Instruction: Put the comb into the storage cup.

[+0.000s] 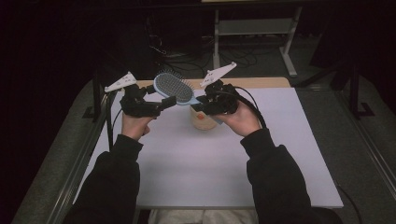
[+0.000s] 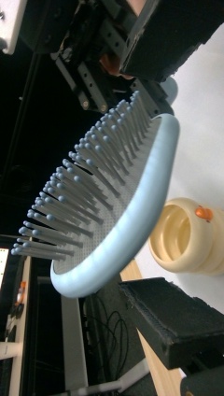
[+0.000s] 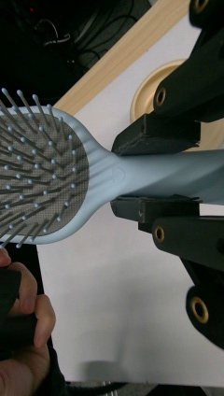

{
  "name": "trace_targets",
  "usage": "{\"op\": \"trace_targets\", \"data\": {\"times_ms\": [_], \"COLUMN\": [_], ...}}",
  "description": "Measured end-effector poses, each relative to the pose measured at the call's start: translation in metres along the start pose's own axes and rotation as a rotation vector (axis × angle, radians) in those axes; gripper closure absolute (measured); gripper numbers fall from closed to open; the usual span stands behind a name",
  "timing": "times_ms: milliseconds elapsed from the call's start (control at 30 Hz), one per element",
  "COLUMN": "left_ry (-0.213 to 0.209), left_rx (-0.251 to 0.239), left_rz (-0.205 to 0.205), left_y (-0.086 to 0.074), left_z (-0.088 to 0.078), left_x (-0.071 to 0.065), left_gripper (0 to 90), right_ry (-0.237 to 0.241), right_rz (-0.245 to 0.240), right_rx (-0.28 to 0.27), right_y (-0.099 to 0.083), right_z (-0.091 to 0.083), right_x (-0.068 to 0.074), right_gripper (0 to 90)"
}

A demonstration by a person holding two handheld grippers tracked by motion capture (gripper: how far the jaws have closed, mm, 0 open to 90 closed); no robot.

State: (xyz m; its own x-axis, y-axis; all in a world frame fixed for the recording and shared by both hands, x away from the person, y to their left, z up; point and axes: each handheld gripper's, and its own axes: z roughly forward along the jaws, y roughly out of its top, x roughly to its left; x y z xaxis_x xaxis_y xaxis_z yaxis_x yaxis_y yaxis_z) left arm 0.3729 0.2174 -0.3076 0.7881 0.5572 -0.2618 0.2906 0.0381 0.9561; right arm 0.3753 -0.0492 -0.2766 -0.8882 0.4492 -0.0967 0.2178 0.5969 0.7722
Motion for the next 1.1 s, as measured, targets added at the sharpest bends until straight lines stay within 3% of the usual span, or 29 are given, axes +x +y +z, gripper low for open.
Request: {"op": "trace_targets", "data": {"times_ms": [533,733,833,1100], "left_ry": [0.044,0.019,0.009,-0.04], "left_rx": [-0.044,-0.069,-0.074,-0.085], "left_rz": [-0.103,-0.14,-0.141,-0.192], "left_y": [0.006,0.006,0.006,0.005], "left_z": [0.01,0.014,0.015,0.017], "left_x": [0.005,0.005,0.004,0.006], "left_gripper": [0.2,5.6,11.4,25.4], "right_ry": [-0.04,-0.048,-0.046,-0.054], "right_rz": [0.006,0.007,0.006,0.009], "right_rx": [-0.032,-0.054,-0.053,-0.068], "right_y": [-0.005,-0.004,-0.005,-0.005], "right_z": [0.001,0.002,0.003,0.004], "right_x": [-0.001,0.0,0.0,0.002], "right_gripper": [68.3,68.3,68.3,68.2]}}
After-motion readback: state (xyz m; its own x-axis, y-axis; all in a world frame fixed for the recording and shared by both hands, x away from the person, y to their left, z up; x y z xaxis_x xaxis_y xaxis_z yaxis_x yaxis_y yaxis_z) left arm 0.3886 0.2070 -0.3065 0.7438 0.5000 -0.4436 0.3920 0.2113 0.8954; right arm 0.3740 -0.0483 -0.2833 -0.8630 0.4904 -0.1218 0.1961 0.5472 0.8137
